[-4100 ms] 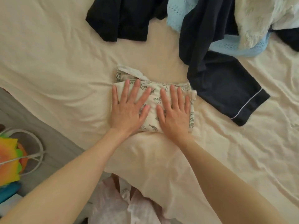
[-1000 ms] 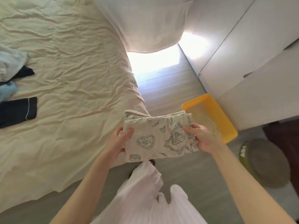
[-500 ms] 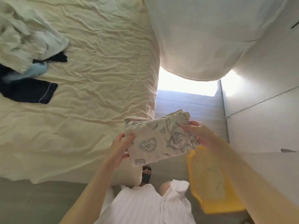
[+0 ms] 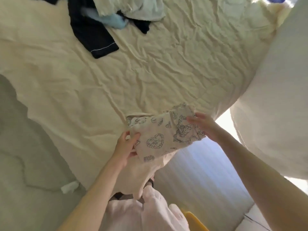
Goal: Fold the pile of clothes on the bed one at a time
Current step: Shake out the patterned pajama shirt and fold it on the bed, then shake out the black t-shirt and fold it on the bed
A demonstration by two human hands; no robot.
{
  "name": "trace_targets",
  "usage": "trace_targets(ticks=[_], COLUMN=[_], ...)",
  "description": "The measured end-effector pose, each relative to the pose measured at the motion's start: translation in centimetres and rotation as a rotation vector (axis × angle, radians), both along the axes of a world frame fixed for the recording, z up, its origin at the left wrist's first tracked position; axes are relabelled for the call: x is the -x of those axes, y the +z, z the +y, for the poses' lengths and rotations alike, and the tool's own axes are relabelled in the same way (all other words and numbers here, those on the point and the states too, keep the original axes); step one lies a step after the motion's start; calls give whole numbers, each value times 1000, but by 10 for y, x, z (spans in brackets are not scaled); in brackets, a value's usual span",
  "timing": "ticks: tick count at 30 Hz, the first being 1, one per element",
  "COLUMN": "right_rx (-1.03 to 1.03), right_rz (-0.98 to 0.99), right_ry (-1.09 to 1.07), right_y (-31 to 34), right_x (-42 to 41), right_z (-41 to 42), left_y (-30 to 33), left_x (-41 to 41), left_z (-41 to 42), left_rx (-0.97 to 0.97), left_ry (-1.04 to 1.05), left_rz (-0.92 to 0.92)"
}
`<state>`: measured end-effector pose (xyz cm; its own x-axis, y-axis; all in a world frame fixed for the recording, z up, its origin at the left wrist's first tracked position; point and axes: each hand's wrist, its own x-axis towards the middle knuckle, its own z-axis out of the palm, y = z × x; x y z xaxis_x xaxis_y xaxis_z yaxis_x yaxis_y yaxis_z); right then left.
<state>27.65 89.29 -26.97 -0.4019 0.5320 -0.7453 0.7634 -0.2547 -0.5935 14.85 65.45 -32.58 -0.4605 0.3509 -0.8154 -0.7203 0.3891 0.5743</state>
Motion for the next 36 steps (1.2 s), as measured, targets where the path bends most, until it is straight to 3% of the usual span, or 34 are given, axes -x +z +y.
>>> trace_targets(ticks=[5, 10, 16, 21, 25, 29, 36], right_rx=[-49, -93, -263, -594, -726, -708, -684], right_rz=[-6, 11, -176, -179, -29, 75, 255], right_ry=[159, 154, 155, 428, 683, 894, 923], right_y=[-52, -81, -110, -88, -48, -13, 34], right_x=[38, 55, 50, 53, 56, 74, 112], right_z=[51, 80, 76, 39, -22, -83, -193], left_y=[-46, -80, -103, -65, -9, 44, 95], left_x=[3, 3, 7, 19, 16, 19, 35], left_z=[39, 56, 59, 44, -4, -64, -193], left_rx=[-17, -26, 205, 335, 373, 399, 458], left_ry=[131, 187, -39, -289, -434, -397, -194], left_rz=[55, 160, 238, 457, 742, 864, 847])
